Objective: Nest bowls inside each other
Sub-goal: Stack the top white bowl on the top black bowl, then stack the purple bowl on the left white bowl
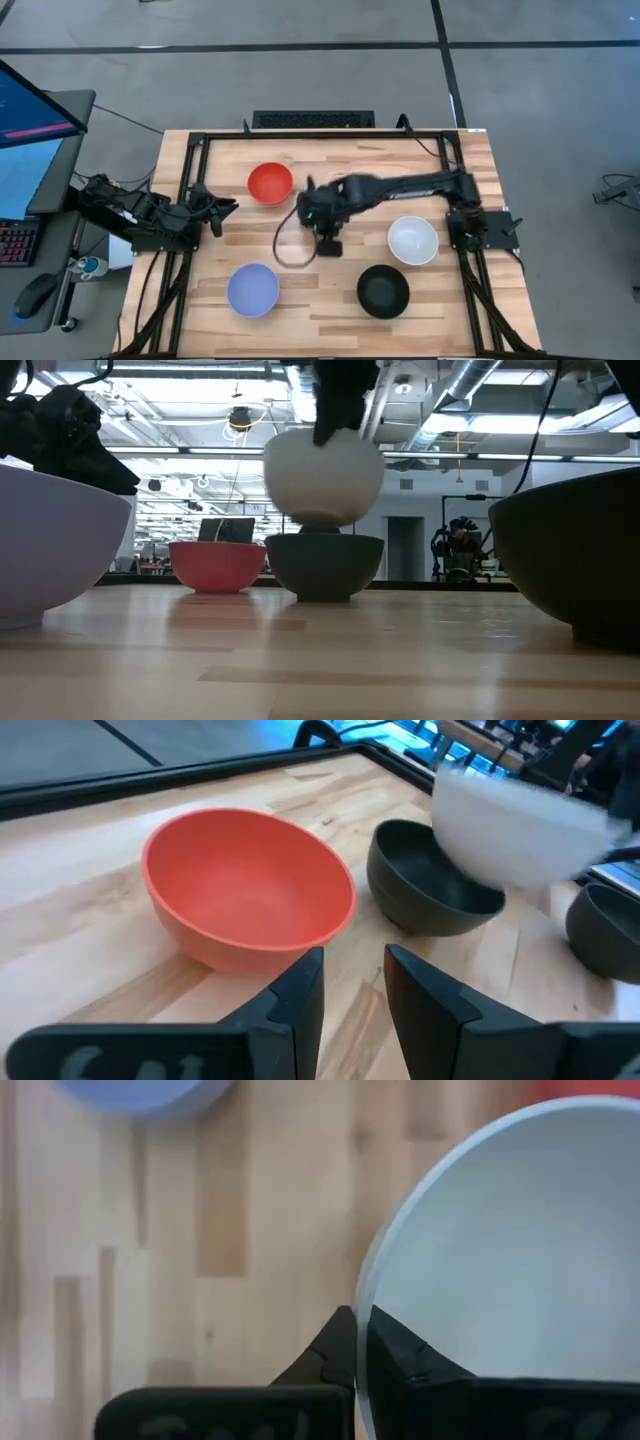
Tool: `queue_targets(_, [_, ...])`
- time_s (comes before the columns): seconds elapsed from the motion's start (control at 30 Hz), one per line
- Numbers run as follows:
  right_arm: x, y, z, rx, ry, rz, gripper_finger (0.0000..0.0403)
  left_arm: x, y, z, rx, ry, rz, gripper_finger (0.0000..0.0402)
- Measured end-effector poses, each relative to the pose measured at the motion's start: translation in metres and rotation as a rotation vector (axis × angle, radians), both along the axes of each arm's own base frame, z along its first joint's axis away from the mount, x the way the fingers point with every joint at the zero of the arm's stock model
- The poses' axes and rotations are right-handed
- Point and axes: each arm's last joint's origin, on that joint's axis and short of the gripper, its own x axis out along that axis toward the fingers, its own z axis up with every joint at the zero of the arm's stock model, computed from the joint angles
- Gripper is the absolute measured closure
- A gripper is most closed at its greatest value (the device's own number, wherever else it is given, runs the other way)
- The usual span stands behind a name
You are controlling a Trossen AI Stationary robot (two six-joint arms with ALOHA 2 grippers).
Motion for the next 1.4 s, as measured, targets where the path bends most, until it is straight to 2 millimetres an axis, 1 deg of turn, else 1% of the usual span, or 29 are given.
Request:
queue_targets(0.07, [0.009, 0.009, -0.011, 0.001, 0.026, 0.027, 0.0376, 0.0, 0.0, 0.0, -0.001, 0.0, -0.002, 0.0303])
queue_targets(0.13, [0.015, 0.012, -0.023, -0.018, 0.072, 0.052, 0.0373, 0.0, 0.0, 0.0, -0.001, 0.0, -0.002, 0.0303])
queue_targets(0.23, [0.02, 0.011, -0.041, -0.062, 0.126, 0.059, 0.0372, 0.0, 0.0, 0.0, -0.002, 0.0, -0.004, 0.0303])
queue_targets(0.3, [0.023, 0.008, -0.047, -0.089, 0.137, 0.047, 0.0376, 0.0, 0.0, 0.0, -0.008, 0.002, -0.015, 0.0303])
queue_targets(0.5, [0.026, 0.002, -0.04, -0.101, 0.078, 0.017, 0.0384, 0.0, -0.001, 0.0, -0.013, 0.005, -0.027, 0.0303])
queue_targets(0.6, [0.026, -0.003, -0.041, -0.093, 0.083, -0.008, 0.0374, 0.0, -0.001, 0.0, -0.008, 0.003, -0.017, 0.0303])
queue_targets(0.7, [0.03, -0.004, -0.047, -0.074, 0.083, -0.007, 0.0367, 0.0, 0.0, 0.0, -0.007, 0.003, -0.015, 0.0303])
queue_targets(0.83, [0.031, -0.002, -0.047, -0.049, 0.074, 0.001, 0.037, 0.0, 0.0, 0.0, -0.008, 0.007, -0.019, 0.0303])
queue_targets(0.93, [0.031, -0.002, -0.047, -0.053, 0.078, -0.026, 0.0369, 0.0, 0.0, -0.001, -0.007, 0.008, -0.019, 0.0303])
queue_targets(1.03, [0.031, -0.004, -0.047, -0.061, 0.075, -0.045, 0.0352, 0.0, 0.0, -0.001, -0.007, 0.009, -0.019, 0.0303])
queue_targets(1.1, [0.031, -0.005, -0.047, -0.056, 0.083, -0.062, 0.0333, 0.0, 0.0, -0.001, -0.007, 0.009, -0.019, 0.0303])
queue_targets(1.3, [0.033, -0.004, -0.046, -0.056, 0.055, -0.064, 0.0259, 0.0, -0.001, -0.001, -0.012, 0.012, -0.029, 0.0303])
queue_targets(1.4, [0.035, -0.006, -0.046, -0.116, 0.033, -0.097, 0.0224, 0.0, -0.001, -0.001, -0.012, 0.012, -0.029, 0.0303])
